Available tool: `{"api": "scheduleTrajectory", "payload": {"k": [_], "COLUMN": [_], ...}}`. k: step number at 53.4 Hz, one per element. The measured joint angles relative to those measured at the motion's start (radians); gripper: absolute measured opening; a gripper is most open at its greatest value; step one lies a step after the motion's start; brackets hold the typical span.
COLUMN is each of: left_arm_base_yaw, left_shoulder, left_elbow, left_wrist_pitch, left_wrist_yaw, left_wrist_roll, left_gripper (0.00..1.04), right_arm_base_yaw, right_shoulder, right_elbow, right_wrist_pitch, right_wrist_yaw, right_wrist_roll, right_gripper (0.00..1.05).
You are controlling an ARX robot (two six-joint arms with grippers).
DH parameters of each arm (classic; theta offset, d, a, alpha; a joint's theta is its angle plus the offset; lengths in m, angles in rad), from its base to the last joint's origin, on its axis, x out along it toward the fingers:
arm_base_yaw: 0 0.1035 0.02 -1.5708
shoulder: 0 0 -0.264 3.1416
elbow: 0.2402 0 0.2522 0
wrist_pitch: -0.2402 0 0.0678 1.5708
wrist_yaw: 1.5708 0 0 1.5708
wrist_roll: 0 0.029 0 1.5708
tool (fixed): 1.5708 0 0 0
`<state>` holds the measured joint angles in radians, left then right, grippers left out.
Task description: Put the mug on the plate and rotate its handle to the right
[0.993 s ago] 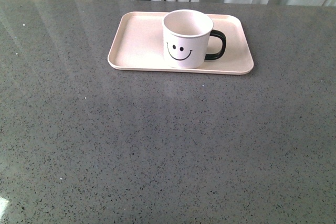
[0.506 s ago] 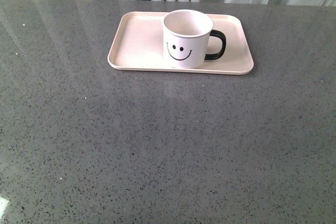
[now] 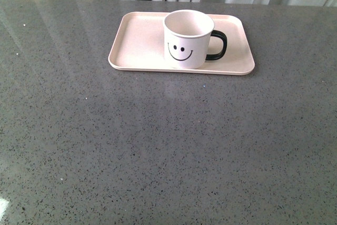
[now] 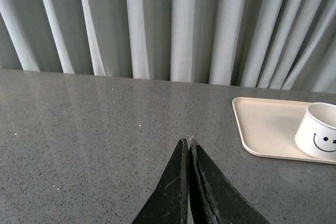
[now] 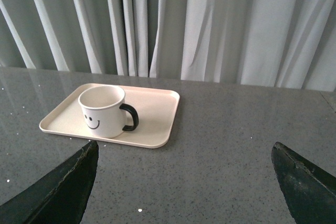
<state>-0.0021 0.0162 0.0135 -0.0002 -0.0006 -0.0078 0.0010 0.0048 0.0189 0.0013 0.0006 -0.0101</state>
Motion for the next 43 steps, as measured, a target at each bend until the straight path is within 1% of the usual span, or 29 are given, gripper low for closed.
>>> {"api": "scheduleTrajectory", "payload": {"k": [7,8,12,18,23,27,31,32,34,37,43], "left_arm_base_yaw": [0.000,0.000,0.000,0.000,0.000,0.000,0.000,0.000,0.000,0.000,0.000], "left_shoulder": [0.000,0.000,0.000,0.000,0.000,0.000,0.000,0.000,0.000,0.000,0.000], "left_elbow": [0.000,0.000,0.000,0.000,0.000,0.000,0.000,0.000,0.000,0.000,0.000], "left_wrist_pitch": [0.000,0.000,0.000,0.000,0.000,0.000,0.000,0.000,0.000,0.000,0.000], "left_wrist_yaw": [0.001,0.000,0.000,0.000,0.000,0.000,0.000,0.000,0.000,0.001,0.000], "left_wrist_roll": [0.000,0.000,0.000,0.000,0.000,0.000,0.000,0.000,0.000,0.002,0.002], "left_gripper": [0.01,0.04,0.20,0.36,0.54,0.71,0.85,0.91,0.97,0.95,0.96], "right_arm_base_yaw": [0.000,0.000,0.000,0.000,0.000,0.000,0.000,0.000,0.000,0.000,0.000], "right_shoulder": [0.000,0.000,0.000,0.000,0.000,0.000,0.000,0.000,0.000,0.000,0.000], "right_elbow": [0.000,0.000,0.000,0.000,0.000,0.000,0.000,0.000,0.000,0.000,0.000], "right_wrist_pitch": [0.000,0.000,0.000,0.000,0.000,0.000,0.000,0.000,0.000,0.000,0.000], "right_wrist_yaw": [0.000,0.000,0.000,0.000,0.000,0.000,0.000,0.000,0.000,0.000,0.000], "right_wrist_roll": [0.000,0.000,0.000,0.000,0.000,0.000,0.000,0.000,0.000,0.000,0.000], "right_gripper": [0.96,0.96,0.96,0.96,0.96,0.96,0.96,0.96,0.96,0.96,0.96]}}
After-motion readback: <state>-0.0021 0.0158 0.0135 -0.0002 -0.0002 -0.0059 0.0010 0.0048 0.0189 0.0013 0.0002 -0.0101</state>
